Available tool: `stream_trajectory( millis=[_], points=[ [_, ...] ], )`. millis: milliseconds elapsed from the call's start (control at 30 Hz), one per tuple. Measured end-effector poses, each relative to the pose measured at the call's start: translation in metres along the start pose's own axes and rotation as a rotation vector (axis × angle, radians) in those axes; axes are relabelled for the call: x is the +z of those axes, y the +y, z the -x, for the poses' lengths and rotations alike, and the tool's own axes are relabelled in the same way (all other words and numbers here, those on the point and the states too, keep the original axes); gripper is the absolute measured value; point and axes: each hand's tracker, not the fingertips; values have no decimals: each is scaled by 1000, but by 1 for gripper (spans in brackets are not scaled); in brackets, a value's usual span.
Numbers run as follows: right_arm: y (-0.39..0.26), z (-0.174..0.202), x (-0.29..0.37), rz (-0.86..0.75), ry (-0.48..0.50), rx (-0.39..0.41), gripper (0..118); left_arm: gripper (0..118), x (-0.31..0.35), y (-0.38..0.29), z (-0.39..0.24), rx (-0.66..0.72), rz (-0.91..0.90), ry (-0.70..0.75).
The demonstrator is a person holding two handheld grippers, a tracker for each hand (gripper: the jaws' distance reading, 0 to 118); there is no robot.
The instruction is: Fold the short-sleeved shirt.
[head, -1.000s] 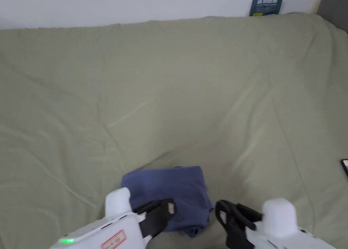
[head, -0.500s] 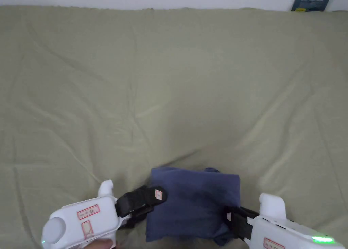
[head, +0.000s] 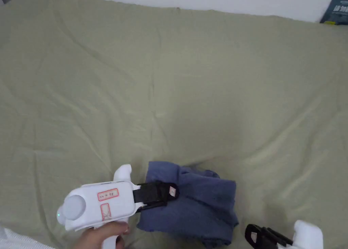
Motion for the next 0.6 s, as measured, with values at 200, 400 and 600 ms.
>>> stream_trajectory(
  millis=[200, 400, 600],
  points=[
    [-7, 15, 11, 6, -45, 26, 4, 21, 156, 94, 58, -139, -35, 220],
    [-15, 41, 11, -5, -88, 45, 4, 21, 324, 165, 137, -275, -37, 518],
    [-26, 66, 0, 7, -140, 53, 4, 21, 393, 182, 216, 0, -119, 555]
  ],
)
